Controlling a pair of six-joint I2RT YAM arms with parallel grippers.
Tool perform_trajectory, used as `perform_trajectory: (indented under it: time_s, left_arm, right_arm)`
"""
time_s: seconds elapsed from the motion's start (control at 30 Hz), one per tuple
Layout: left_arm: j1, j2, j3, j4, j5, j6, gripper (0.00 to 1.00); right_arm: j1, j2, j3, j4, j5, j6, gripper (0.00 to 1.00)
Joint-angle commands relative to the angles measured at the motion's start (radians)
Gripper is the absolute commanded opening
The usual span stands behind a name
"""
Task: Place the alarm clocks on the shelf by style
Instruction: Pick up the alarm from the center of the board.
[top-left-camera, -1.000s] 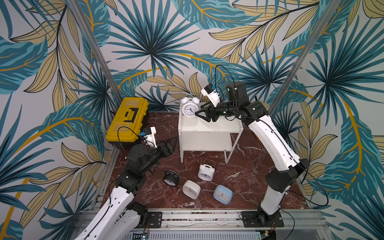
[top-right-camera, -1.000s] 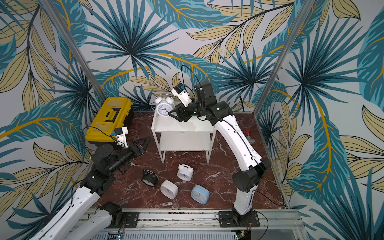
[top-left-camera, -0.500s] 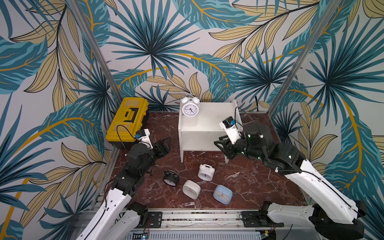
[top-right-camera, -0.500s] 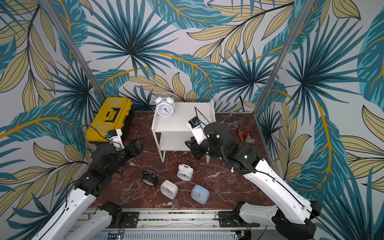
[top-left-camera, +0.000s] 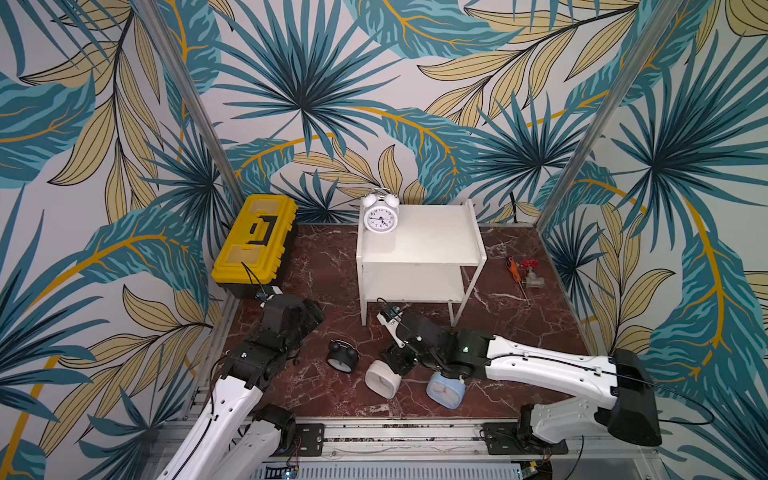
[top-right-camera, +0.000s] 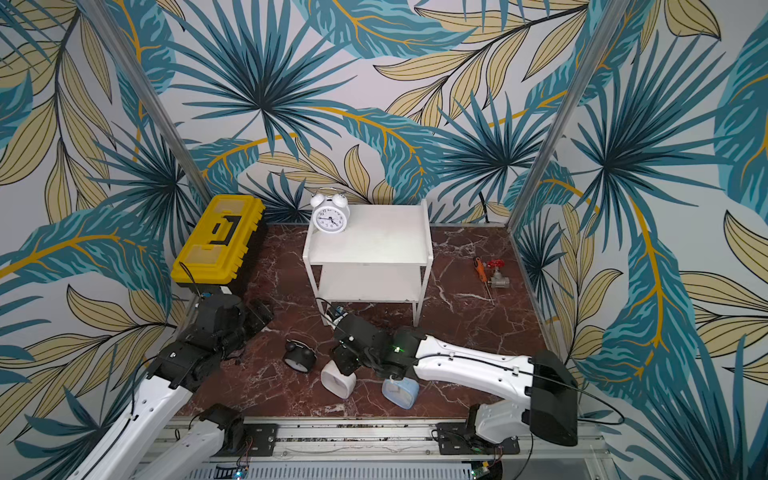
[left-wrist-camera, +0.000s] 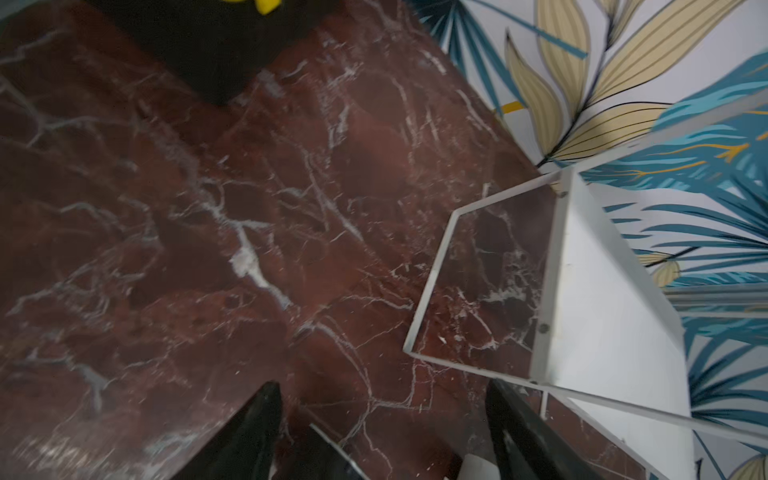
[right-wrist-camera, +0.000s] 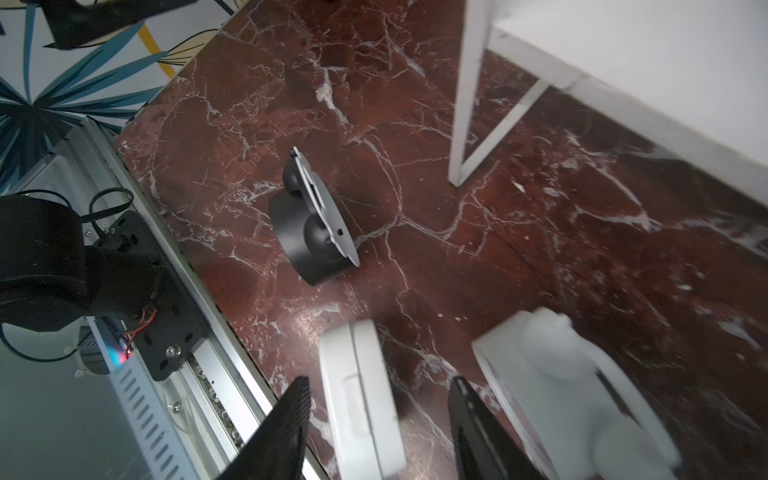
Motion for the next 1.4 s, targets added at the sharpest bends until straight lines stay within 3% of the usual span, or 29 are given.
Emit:
perform_trajectory:
  time_s: [0.0, 0.27, 0.47, 0.73, 1.13, 1.37]
  left_arm:
    - [0.019, 0.004, 0.031, -0.121, 0.004, -0.029, 0.78]
    - [0.025, -0.040, 0.029, -0.025, 0.086, 0.061, 0.80]
    - [0.037, -0.029, 0.000, 0.051, 0.147, 0.061, 0.80]
    - [0.067, -0.017, -0.008, 0.073, 0.180, 0.061, 0.80]
    - [0.088, -0.014, -0.007, 0.136, 0.248, 0.040, 0.80]
    - [0.098, -0.016, 0.005, 0.160, 0.284, 0.014, 0.79]
  right_arm:
    - [0.015, 0.120, 0.055, 0.187, 0.005, -0.001, 0.56]
    - [0.015, 0.318, 0.217, 0.189, 0.040, -0.021, 0.56]
    - [0.009, 0.394, 0.312, 0.090, 0.038, -0.039, 0.48]
    - [0.009, 0.405, 0.298, 0.061, 0.026, -0.016, 0.48]
    - [0.010, 0.436, 0.304, 0.057, -0.016, -0.007, 0.27]
    - [0.009, 0.421, 0.321, 0.030, 0.008, -0.006, 0.00]
